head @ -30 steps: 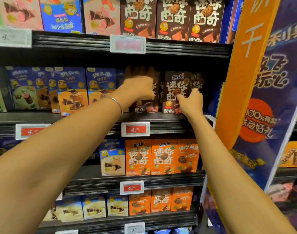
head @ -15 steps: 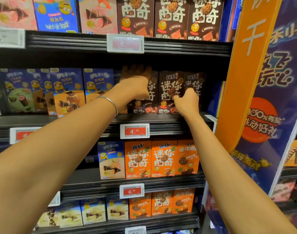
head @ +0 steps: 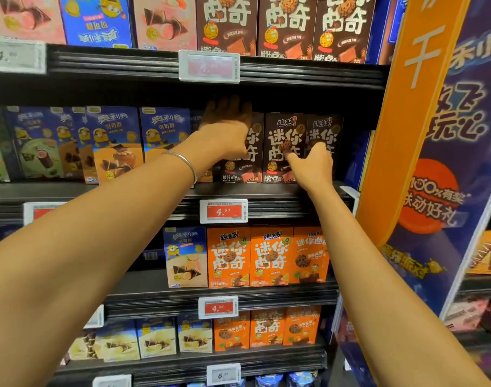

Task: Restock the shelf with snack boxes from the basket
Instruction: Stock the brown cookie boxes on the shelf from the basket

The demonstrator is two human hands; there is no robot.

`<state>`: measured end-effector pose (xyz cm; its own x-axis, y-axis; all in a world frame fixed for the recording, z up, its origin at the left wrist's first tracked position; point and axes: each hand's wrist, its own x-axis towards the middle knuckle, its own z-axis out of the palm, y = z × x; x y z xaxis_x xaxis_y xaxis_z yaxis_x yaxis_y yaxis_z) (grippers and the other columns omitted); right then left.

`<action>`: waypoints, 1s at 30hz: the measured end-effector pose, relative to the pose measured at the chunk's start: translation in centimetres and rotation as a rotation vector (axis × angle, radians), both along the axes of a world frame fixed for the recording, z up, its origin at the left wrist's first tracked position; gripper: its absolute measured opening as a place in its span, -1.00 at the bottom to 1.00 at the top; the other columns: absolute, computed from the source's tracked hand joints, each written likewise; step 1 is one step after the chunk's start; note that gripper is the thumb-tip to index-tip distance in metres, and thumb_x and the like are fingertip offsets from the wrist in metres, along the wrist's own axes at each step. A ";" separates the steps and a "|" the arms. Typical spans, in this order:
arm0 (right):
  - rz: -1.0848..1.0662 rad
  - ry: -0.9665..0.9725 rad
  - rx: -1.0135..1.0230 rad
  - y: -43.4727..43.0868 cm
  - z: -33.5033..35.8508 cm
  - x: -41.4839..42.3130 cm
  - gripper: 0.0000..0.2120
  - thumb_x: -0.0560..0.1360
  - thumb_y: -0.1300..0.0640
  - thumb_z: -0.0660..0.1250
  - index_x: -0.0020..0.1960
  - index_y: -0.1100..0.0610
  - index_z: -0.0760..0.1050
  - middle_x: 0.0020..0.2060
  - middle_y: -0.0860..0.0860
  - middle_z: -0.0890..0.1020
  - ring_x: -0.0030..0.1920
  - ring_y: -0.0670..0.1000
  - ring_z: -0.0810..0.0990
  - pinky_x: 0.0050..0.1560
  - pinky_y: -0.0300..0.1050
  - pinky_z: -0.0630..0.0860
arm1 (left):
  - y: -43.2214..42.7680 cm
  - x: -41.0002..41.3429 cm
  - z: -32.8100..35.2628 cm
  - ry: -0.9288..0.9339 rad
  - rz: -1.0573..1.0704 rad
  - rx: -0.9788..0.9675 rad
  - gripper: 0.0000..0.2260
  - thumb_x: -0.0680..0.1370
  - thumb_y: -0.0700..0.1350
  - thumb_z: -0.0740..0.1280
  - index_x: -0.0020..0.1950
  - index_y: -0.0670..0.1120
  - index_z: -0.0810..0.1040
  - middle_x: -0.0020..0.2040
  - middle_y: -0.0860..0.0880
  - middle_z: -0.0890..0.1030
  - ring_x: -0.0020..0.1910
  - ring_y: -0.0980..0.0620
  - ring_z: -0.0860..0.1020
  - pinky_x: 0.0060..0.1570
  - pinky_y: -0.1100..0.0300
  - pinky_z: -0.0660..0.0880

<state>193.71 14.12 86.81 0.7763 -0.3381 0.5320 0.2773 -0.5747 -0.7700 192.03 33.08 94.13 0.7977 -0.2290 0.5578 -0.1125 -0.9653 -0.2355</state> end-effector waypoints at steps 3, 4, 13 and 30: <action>0.014 -0.076 0.013 0.2 -0.2 -1.8 -0.42 0.53 -0.08 0.42 0.38 0.21 0.32 0.34 0.17 0.42 0.31 0.12 0.45 0.10 -0.14 0.39 | -0.3 -2.1 -0.1 0.002 -0.042 -0.078 -0.03 0.54 0.14 0.52 0.73 -0.09 0.00 0.67 -0.20 0.19 0.64 -0.28 0.18 0.62 -0.15 0.14; 0.035 -0.111 0.041 0.3 -0.2 -2.6 -0.41 0.54 -0.08 0.42 0.42 0.19 0.32 0.37 0.15 0.42 0.34 0.09 0.44 0.15 -0.16 0.39 | -0.5 -3.0 -0.2 -0.001 -0.057 -0.109 -0.13 0.56 0.19 0.49 0.69 -0.13 0.14 0.58 -0.22 0.34 0.55 -0.30 0.34 0.50 -0.17 0.32; 0.488 -0.298 0.503 3.5 -7.2 -14.1 -0.75 0.58 0.03 0.36 0.22 0.10 0.55 0.14 0.06 0.66 0.17 -0.01 0.65 0.22 0.08 0.59 | 2.9 -17.5 -13.7 -0.248 -0.519 -0.900 -0.56 0.62 0.09 0.40 0.45 -0.06 0.54 0.33 0.00 0.63 0.34 0.10 0.58 0.35 0.20 0.47; 0.471 1.366 0.445 21.0 -55.5 -30.2 -0.87 0.64 0.11 0.31 -0.01 0.14 0.58 -0.08 0.12 0.65 -0.14 0.06 0.61 -0.02 0.03 0.52 | 23.6 -39.6 -63.3 0.505 0.778 -1.996 -0.83 0.74 -0.05 0.27 0.01 -0.04 0.59 -0.04 -0.09 0.71 0.06 -0.16 0.66 -0.17 0.16 0.59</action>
